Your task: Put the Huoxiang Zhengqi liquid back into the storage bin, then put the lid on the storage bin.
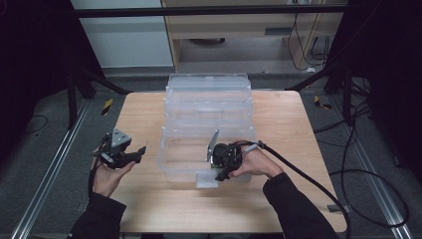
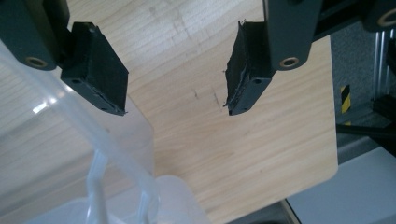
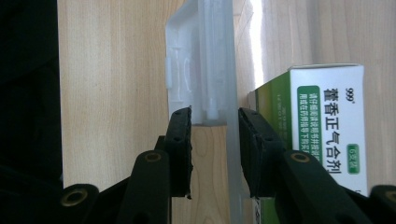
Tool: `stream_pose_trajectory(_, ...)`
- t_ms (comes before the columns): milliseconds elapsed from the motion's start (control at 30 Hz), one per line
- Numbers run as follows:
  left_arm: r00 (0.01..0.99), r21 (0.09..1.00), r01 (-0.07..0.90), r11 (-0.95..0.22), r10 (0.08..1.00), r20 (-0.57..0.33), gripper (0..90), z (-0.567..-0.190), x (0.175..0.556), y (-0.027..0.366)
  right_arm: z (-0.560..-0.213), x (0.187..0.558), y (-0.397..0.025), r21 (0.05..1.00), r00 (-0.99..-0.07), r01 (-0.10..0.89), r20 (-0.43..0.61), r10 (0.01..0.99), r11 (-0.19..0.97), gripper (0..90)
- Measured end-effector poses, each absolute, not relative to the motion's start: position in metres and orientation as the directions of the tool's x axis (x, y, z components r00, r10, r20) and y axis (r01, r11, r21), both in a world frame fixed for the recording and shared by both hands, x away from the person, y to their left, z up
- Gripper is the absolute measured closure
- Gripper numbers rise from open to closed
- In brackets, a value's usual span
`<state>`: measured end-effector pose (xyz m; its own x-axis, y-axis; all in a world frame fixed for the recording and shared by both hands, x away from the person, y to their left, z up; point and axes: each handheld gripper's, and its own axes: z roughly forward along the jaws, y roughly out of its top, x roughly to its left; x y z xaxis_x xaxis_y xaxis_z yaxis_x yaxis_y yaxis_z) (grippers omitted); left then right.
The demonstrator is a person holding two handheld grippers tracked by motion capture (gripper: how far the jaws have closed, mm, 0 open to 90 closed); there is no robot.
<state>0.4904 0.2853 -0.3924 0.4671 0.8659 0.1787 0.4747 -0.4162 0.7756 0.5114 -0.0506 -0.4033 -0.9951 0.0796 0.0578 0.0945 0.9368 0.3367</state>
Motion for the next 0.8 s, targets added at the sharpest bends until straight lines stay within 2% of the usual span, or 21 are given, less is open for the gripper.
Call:
stream_pose_trajectory(467, 0.544, 0.750, 0.400, -0.527, 0.795, 0.269, 38.3, -0.357, 0.507, 0.266, -0.402, 0.511, -0.052, 0.337, -0.994, 0.103, 0.058, 0.089, 0.936, 68.0)
stream_pose_trajectory(700, 0.561, 0.718, 0.408, -0.563, 0.776, 0.290, 38.3, -0.346, 0.513, 0.255, -0.402, 0.511, -0.052, 0.338, -0.994, 0.105, 0.058, 0.090, 0.935, 68.0)
stream_pose_trajectory(800, 0.586, 0.724, 0.377, -0.579, 0.754, 0.298, 38.3, -0.342, 0.516, 0.250, -0.402, 0.511, -0.052, 0.341, -0.995, 0.103, 0.055, 0.089, 0.934, 68.0)
